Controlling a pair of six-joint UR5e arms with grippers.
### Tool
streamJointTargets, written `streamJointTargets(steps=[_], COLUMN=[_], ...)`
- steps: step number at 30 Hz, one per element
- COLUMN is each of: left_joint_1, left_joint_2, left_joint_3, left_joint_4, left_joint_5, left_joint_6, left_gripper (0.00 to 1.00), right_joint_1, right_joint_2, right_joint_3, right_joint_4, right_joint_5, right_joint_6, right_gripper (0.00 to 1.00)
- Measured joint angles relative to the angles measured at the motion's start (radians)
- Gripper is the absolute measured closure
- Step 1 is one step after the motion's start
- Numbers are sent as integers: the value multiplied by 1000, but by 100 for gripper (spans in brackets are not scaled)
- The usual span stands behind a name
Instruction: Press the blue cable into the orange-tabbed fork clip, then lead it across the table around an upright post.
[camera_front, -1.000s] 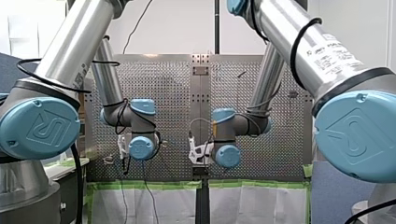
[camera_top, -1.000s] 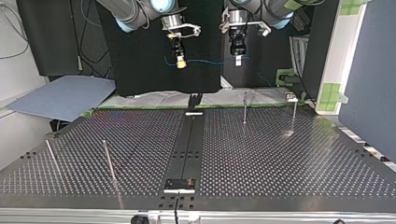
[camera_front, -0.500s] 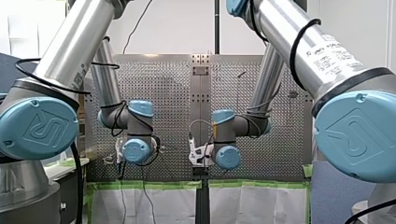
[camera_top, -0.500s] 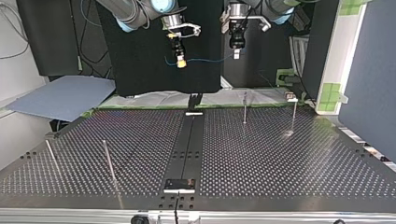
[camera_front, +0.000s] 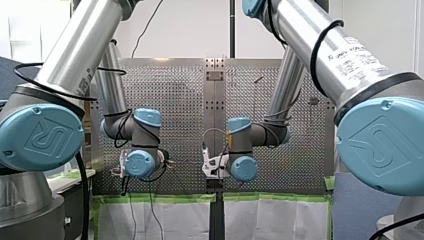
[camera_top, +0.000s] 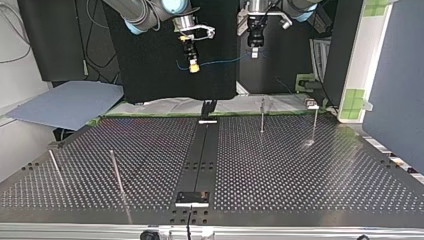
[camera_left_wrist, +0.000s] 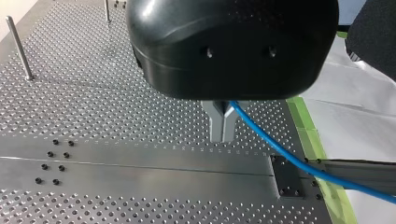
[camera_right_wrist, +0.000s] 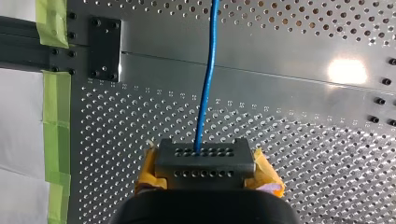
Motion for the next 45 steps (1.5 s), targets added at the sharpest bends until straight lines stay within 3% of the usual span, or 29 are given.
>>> streamJointTargets(steps=[6,12,15,19,25,29,32,38,43,45], left_joint_1=[2,-4,-3,5,36,72,100,159,188,197], left_joint_2=[-3,30,52,83,106,74,47,-15,-60,-79], left_joint_3=[1,36,41,27,15,14,14,19,25,27], left_joint_4=[9,29,28,34,54,68,87,142,156,157], left_joint_5=[8,-10,-15,-18,-19,8,34,83,93,96], left_joint_6=[-9,-57,-80,-111,-122,-105,-96,-92,-82,-71], left_gripper=[100,100,100,100,100,100,100,100,100,100], right_joint_1=[3,37,48,52,48,43,40,31,28,19], right_joint_2=[3,-23,-49,-83,-134,-115,-89,-32,10,28], right_joint_3=[3,-5,-8,-8,-8,-9,-11,-32,-42,-55], right_joint_4=[3,46,73,97,68,28,6,-4,-4,0], right_joint_5=[3,46,51,29,-1,-5,-5,-8,-8,-8], right_joint_6=[0,13,34,67,127,155,164,168,170,178], right_gripper=[100,100,100,100,100,100,100,100,100,100])
